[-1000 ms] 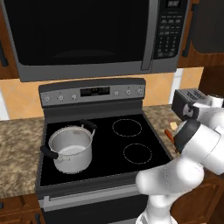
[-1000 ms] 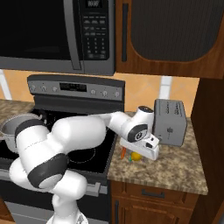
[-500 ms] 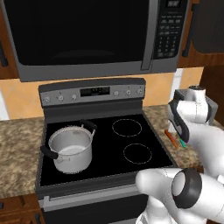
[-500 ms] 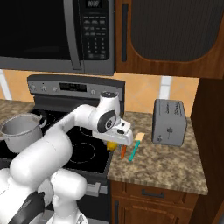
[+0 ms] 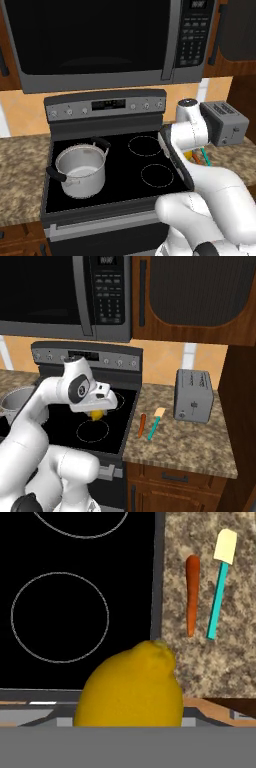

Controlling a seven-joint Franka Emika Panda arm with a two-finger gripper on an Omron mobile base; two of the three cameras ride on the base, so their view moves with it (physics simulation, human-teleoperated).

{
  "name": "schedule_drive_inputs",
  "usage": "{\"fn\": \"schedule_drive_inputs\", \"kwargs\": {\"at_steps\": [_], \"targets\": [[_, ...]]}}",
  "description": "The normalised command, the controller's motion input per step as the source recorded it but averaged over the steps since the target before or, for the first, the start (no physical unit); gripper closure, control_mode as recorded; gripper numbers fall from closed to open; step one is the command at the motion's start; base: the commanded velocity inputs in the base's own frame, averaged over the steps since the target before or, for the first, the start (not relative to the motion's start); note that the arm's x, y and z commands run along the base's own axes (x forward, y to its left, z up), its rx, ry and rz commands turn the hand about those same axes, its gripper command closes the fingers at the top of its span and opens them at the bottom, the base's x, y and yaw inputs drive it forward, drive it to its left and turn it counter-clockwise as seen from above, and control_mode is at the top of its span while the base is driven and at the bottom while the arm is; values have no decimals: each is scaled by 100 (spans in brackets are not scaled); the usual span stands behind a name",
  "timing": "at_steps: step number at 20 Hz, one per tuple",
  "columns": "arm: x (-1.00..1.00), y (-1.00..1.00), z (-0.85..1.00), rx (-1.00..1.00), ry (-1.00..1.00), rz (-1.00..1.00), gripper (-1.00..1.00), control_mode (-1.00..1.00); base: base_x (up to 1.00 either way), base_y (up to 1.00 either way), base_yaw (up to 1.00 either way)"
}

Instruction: Put the lemon and carrot in the pot. Retrieve the spatula and lightly stir the vegetables in the pot.

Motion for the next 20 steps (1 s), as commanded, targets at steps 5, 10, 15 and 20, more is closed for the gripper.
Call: {"fn": "schedule_drive_inputs", "kwargs": {"at_steps": [5, 10, 15, 20], "targets": [[0, 100, 32, -8, 0, 21, 100, -100, 0, 0, 0], [0, 100, 42, -6, 0, 17, 100, -100, 0, 0, 0], [0, 100, 34, -1, 0, 13, 100, -100, 0, 0, 0], [13, 100, 15, 0, 0, 8, 100, -100, 0, 0, 0]]}}
